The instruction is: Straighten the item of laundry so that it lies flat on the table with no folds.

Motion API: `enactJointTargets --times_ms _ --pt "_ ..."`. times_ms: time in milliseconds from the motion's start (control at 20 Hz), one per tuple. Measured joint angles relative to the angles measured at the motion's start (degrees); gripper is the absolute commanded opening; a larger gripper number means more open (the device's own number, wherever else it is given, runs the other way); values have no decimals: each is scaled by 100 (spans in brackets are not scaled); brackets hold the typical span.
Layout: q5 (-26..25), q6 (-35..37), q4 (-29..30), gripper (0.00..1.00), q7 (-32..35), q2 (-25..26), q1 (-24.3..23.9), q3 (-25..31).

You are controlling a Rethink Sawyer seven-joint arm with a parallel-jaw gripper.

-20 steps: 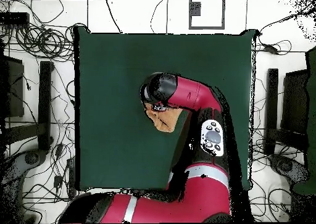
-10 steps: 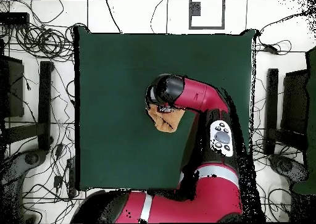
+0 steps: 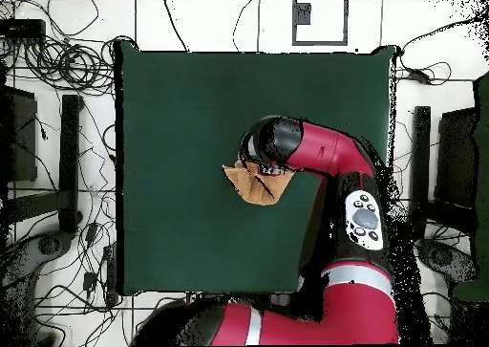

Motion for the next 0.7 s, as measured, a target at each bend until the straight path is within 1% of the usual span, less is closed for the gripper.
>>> enactJointTargets --times_ms 700 --pt "-530 0 1 100 -14 -58 -575 288"
